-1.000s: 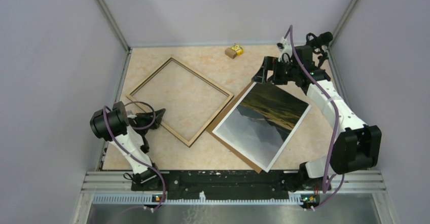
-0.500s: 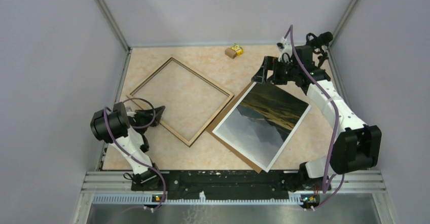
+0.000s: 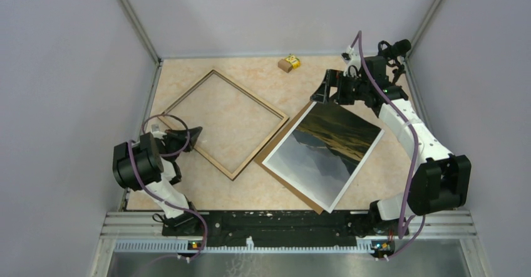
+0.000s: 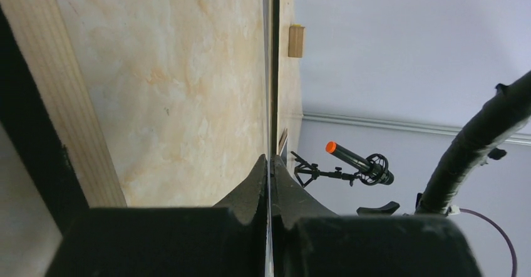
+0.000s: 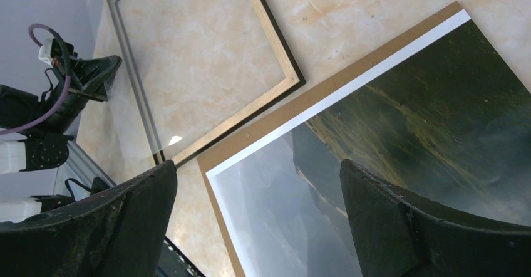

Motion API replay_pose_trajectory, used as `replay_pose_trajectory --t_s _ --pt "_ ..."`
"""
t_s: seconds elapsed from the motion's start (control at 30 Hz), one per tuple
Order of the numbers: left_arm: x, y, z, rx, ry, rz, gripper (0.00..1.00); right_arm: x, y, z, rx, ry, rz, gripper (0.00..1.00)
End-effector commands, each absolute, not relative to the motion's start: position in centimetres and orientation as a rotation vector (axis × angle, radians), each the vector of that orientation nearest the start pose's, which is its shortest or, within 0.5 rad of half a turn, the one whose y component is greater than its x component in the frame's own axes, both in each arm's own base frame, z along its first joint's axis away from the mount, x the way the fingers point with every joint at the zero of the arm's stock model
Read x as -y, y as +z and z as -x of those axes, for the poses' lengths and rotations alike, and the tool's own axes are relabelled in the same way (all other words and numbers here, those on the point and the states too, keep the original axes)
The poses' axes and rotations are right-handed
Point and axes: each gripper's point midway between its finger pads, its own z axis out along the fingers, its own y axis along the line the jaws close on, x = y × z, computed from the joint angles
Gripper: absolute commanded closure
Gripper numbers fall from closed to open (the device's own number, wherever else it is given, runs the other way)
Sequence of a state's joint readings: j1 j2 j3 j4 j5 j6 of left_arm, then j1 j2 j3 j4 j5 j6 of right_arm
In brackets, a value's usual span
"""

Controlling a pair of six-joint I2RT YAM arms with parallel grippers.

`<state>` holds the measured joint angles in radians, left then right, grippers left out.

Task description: Put the photo into the frame

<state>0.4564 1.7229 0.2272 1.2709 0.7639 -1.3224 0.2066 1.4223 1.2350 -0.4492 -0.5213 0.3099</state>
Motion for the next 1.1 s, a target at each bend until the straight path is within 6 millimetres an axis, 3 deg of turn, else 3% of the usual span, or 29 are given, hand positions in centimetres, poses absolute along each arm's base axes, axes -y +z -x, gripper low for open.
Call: replay_pose_trajectory --t_s 0.0,0.17,0.37,0.53,0.8,1.07 --pt "-0.2 9.5 -34.9 -1.579 -1.277 1.002 0.96 -17.8 24.1 -35.9 -2.171 0.871 0.211 0.01" --pt "0.6 9.2 -35.0 -1.585 -1.3 1.013 0.96 -17.7 24.1 -35.9 -2.17 0.872 0.209 0.01" --pt "1.0 8.8 -34.8 -1.596 -1.313 1.029 0.9 -17.8 24.1 -35.9 -2.169 0.874 0.211 0.01" --pt "1.0 7.5 -34.6 -1.672 -1.278 1.09 0.74 -17.8 24.1 -35.9 -2.169 0.875 0.212 0.01" --pt "0.4 6.4 -34.7 -1.8 -1.161 1.127 0.39 -17.8 24.1 -35.8 -2.169 0.876 0.212 0.01" --pt "0.1 5.9 -34.9 -1.907 -1.114 1.153 0.18 -17.9 24.3 -35.8 -2.166 0.881 0.215 0.01"
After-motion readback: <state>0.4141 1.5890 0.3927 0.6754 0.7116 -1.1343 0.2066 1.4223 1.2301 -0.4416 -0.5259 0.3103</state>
